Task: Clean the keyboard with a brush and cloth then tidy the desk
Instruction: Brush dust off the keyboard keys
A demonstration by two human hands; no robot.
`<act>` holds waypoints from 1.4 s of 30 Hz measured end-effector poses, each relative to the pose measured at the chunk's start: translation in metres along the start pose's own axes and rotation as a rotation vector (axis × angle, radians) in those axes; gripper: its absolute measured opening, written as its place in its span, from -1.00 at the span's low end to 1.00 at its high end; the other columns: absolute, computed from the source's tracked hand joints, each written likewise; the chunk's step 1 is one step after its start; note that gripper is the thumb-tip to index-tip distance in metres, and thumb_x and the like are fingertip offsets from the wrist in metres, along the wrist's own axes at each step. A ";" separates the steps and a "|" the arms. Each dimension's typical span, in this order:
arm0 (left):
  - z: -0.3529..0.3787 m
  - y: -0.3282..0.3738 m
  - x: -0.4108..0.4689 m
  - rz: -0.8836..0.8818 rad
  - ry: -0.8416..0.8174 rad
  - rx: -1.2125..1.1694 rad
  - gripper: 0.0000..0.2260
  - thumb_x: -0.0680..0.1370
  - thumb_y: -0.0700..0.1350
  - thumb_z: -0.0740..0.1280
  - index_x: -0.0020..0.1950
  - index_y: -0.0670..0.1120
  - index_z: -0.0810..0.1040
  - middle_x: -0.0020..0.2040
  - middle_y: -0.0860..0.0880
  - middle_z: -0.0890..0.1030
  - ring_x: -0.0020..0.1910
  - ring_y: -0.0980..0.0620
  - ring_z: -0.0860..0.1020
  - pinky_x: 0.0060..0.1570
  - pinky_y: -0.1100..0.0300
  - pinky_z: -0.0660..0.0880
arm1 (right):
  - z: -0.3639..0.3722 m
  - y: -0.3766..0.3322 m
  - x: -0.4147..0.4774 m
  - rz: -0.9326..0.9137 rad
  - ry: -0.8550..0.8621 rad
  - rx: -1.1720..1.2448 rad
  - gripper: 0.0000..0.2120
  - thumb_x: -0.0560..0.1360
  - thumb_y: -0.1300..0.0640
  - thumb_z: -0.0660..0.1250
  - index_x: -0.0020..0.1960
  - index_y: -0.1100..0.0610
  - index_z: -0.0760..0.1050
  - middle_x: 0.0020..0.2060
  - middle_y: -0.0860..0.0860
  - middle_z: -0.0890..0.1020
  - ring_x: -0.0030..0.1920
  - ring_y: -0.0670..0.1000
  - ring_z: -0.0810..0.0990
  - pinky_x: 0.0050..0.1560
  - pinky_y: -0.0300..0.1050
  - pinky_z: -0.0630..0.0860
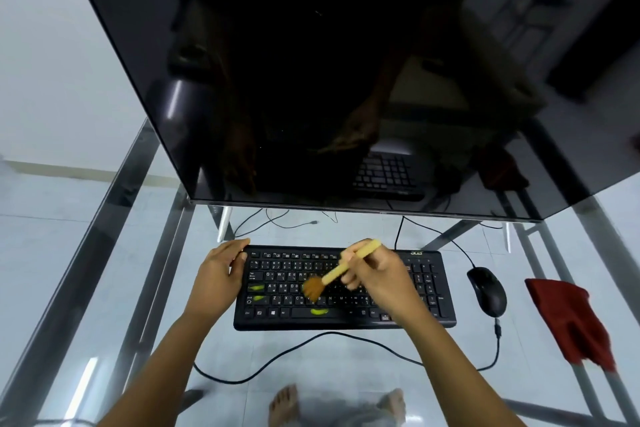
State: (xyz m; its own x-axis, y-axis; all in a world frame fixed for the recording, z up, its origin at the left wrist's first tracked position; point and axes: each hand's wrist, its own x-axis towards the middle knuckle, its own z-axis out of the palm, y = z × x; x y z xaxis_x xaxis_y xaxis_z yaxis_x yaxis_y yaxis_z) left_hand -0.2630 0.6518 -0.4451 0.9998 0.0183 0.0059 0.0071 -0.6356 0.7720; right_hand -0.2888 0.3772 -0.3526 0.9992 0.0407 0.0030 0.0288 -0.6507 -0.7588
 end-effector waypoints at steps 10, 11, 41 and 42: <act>0.026 0.059 -0.010 0.342 -0.032 0.230 -0.59 0.55 -0.02 0.19 0.33 -0.18 0.50 0.28 -0.09 0.54 0.28 -0.06 0.46 0.32 0.04 0.36 | -0.002 0.014 -0.003 0.169 0.246 0.117 -0.94 0.52 0.20 0.36 -0.10 0.08 0.58 -0.26 0.00 0.67 -0.26 -0.07 0.64 -0.23 -0.27 0.55; 0.033 0.065 -0.013 0.379 -0.089 0.262 -0.54 0.55 0.03 0.16 0.37 -0.16 0.46 0.34 -0.07 0.50 0.34 -0.04 0.41 0.37 0.06 0.28 | -0.006 0.017 -0.002 0.196 0.339 0.116 -0.95 0.53 0.18 0.36 -0.09 0.06 0.59 -0.25 -0.02 0.67 -0.25 -0.09 0.64 -0.21 -0.29 0.54; 0.060 0.058 -0.013 0.442 -0.219 0.582 -0.58 0.54 -0.09 0.27 0.38 -0.19 0.45 0.40 -0.13 0.45 0.41 -0.08 0.38 0.39 -0.09 0.17 | -0.022 0.022 -0.034 0.257 0.366 0.135 -0.90 0.50 0.19 0.38 -0.11 0.01 0.62 -0.24 -0.10 0.65 -0.25 -0.21 0.58 -0.23 -0.38 0.46; 0.060 0.059 -0.014 0.439 -0.223 0.575 -0.57 0.53 -0.11 0.32 0.38 -0.19 0.45 0.40 -0.13 0.44 0.42 -0.08 0.37 0.39 -0.09 0.17 | -0.025 0.024 -0.036 0.265 0.405 0.193 -0.92 0.51 0.19 0.37 -0.10 0.04 0.62 -0.24 -0.07 0.66 -0.26 -0.18 0.58 -0.23 -0.32 0.49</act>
State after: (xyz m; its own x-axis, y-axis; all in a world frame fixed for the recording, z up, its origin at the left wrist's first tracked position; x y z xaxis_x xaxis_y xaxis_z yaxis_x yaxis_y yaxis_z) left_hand -0.2751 0.5677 -0.4375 0.8923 -0.4474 0.0607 -0.4458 -0.8518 0.2751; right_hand -0.3230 0.3416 -0.3545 0.9038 -0.4277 0.0172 -0.1943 -0.4459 -0.8737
